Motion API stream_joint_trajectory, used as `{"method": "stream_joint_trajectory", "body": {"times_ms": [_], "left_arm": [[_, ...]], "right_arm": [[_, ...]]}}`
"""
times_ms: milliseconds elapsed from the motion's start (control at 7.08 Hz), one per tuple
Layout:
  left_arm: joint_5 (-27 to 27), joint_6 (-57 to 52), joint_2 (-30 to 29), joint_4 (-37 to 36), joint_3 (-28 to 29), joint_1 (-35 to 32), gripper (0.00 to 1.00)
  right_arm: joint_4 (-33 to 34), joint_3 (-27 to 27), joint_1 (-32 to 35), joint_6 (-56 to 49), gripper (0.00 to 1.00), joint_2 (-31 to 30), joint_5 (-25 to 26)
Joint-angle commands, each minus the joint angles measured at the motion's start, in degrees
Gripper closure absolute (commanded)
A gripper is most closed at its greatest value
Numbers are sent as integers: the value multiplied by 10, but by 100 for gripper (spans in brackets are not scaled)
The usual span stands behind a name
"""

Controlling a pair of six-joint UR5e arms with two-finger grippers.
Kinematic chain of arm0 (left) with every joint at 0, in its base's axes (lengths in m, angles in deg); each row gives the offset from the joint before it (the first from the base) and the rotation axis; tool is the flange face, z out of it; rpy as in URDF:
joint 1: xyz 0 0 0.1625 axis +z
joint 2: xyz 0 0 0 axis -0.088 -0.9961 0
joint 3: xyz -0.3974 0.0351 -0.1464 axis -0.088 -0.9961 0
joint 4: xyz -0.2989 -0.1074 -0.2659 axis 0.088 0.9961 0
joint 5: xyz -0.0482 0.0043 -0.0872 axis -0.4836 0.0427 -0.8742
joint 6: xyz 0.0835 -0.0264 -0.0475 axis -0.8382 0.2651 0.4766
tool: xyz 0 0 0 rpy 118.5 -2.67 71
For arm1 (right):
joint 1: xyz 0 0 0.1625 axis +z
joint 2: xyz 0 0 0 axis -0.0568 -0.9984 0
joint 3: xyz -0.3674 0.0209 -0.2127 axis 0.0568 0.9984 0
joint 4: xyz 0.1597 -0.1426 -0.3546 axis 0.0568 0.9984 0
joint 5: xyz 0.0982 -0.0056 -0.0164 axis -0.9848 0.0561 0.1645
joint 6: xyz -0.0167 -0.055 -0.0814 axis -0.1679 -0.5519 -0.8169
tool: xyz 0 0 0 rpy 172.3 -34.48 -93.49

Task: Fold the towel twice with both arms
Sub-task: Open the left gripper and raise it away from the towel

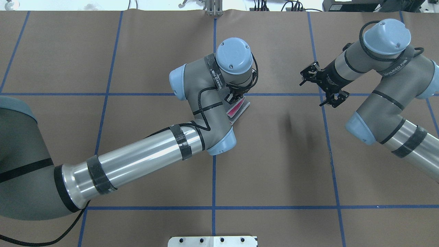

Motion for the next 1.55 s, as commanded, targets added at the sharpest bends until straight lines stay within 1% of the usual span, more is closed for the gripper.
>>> {"method": "stream_joint_trajectory", "body": {"times_ms": [0,141,282,424,565,706,847,989,1130,1271,1412], "left_arm": [[-6,-8,0,15,-16,-10,0],[-42,-10,5,11,-45,-19,0],[-78,-10,28,5,-77,-29,0],[-105,-11,81,5,-141,-47,0],[-129,-21,148,5,-222,-66,0],[-139,-30,211,5,-294,-80,0],[-143,-30,250,5,-334,-92,0],[-157,-30,257,2,-339,-102,0],[-162,-30,258,1,-340,-109,0],[-162,-31,268,2,-345,-112,0],[-162,-46,274,1,-350,-114,0]], "right_arm": [[-1,0,5,-1,0,0,0],[-1,-1,7,1,0,7,2],[-4,0,4,9,0,21,4],[-1,2,0,32,0,41,6],[-8,14,-8,85,0,68,16],[-7,23,-21,115,0,99,45],[-7,35,-37,141,0,125,92],[-7,57,-62,152,0,158,137],[-8,62,-72,165,0,165,146],[-29,63,-86,171,0,168,149],[-44,65,-116,207,0,179,198]]}}
